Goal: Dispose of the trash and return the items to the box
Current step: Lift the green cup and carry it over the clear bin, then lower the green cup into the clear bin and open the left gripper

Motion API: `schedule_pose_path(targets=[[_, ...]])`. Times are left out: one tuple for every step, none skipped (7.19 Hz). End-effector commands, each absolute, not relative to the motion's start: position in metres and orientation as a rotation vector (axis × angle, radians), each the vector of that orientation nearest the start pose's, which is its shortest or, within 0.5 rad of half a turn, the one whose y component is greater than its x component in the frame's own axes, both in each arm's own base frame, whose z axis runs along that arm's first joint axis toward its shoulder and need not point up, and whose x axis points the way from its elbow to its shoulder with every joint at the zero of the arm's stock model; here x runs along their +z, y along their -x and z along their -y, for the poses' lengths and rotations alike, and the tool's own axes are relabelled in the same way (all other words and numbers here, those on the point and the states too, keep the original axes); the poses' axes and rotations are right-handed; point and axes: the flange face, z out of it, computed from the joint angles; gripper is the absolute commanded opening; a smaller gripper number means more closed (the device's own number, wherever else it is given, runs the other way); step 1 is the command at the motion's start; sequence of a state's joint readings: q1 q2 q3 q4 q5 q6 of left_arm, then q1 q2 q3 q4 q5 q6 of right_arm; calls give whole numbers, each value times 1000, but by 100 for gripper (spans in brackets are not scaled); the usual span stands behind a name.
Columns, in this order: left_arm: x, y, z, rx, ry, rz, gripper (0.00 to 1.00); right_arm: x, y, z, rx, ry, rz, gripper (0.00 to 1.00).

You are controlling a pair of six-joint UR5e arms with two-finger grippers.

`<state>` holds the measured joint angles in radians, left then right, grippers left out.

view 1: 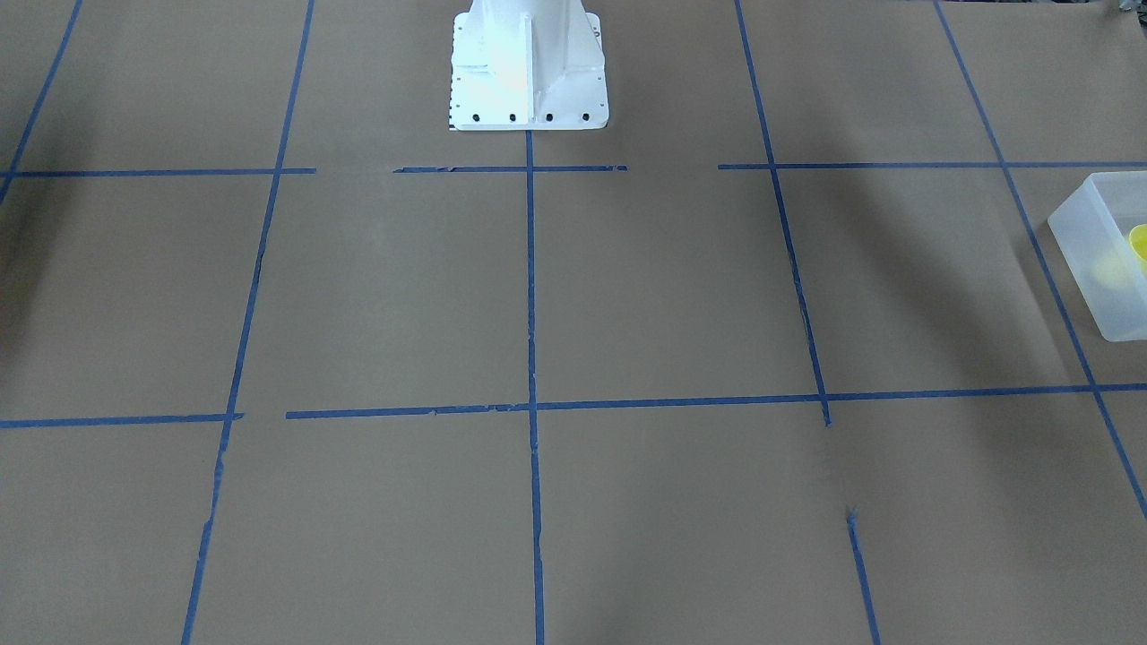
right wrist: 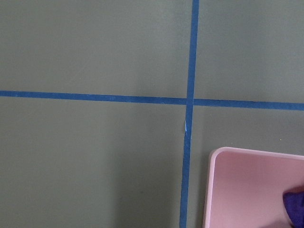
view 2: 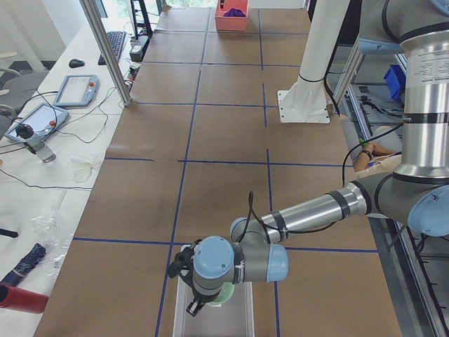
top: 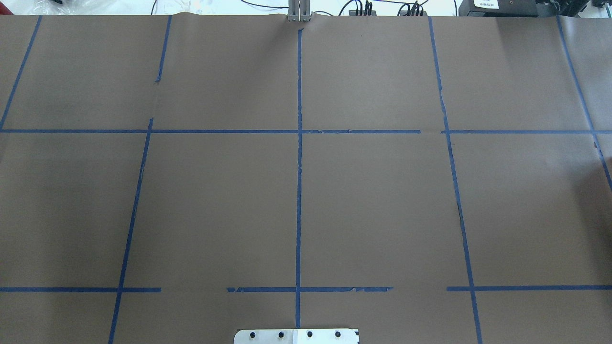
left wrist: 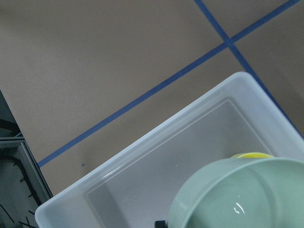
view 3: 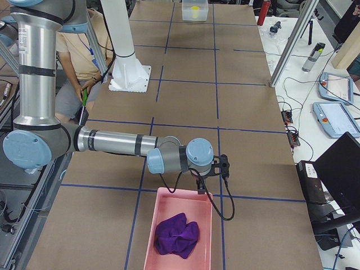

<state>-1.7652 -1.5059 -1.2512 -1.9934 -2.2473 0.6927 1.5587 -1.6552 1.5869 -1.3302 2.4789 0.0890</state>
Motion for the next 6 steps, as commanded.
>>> schedule_pose_path(targets=[[857,156,410,503,-337,-586,0,657,-48,465,-8,-110,913,100],[867,160,417,502,-334,-555,0,657,-48,465,-7,-109,913,100],[873,161,416,499,-339,-549,0,657,-47,465,-8,-108,913,100],[882,159,410,491,-319,-558,0,657,-43,465,-17,-104,912,100],[887,159,407,482,-307,-564,0,658,-39,466,-24,-101,911,100],[888,159,407,450,-296,-569,0,653,-38,471,-26,-106,911,100]])
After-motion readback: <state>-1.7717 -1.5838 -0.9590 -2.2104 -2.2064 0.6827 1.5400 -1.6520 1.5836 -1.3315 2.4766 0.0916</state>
